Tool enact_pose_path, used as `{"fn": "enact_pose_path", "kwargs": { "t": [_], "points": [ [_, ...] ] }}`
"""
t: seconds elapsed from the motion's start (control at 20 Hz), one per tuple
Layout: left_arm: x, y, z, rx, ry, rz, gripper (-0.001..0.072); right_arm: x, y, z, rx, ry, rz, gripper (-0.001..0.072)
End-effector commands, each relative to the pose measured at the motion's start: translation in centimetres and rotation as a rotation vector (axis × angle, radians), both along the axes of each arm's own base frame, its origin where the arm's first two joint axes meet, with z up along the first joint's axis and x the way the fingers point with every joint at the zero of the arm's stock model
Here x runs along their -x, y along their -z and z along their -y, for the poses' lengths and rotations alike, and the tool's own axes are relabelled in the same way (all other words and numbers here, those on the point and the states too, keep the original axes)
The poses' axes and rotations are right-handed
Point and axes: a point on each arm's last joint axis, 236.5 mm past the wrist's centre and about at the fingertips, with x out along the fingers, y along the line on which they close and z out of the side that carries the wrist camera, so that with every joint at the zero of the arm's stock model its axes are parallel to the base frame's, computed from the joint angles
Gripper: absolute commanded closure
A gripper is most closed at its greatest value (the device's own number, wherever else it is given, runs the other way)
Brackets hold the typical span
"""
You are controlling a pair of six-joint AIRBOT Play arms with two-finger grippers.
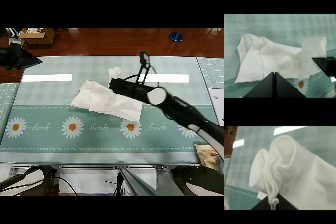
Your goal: Fold the shirts.
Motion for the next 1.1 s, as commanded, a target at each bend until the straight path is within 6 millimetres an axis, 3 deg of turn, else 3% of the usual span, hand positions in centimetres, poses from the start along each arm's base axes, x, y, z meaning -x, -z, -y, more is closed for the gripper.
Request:
{"fn": "enact_pose_path", "kwargs": {
  "t": [0.0,0.25,0.35,0.5,0.55,0.6,0.7,0.8,0.9,1.05],
  "points": [
    [1.5,0.9,2.3,-0.005,0.081,-0.024,0.0687,-0.3,2.0,-2.9,-0.041,0.079,0.007,0.0687],
    [2.3,3.5,3.9,0.009,0.117,-0.081,0.0687,-0.7,-0.2,-4.7,-0.073,0.065,0.050,0.0680],
    [2.3,3.7,3.8,0.010,0.114,-0.083,0.0687,-0.9,-1.2,-5.2,-0.089,0.058,0.059,0.0529],
    [1.8,3.6,3.7,0.008,0.096,-0.068,0.0688,-0.2,-2.0,-6.2,-0.100,0.010,0.042,0.0490],
    [1.7,3.5,3.6,0.008,0.091,-0.063,0.0687,0.1,-2.0,-6.4,-0.101,-0.003,0.035,0.0394],
    [1.6,3.5,3.6,0.007,0.088,-0.061,0.0688,0.3,-1.9,-6.6,-0.101,-0.013,0.025,0.0348],
    [1.6,3.5,3.6,0.007,0.088,-0.061,0.0687,0.6,-1.8,-6.6,-0.099,-0.028,0.013,0.0344],
    [1.6,3.5,3.5,0.006,0.089,-0.061,0.0687,0.6,-2.2,-5.8,-0.091,-0.053,-0.001,0.0344],
    [1.6,3.6,3.5,0.001,0.088,-0.062,0.0687,-0.1,-3.1,-3.8,-0.066,-0.079,0.017,0.0344],
    [1.6,3.8,3.3,-0.015,0.091,-0.061,0.0687,-1.3,-4.1,2.3,0.040,-0.109,0.029,0.0344]
  ]
}}
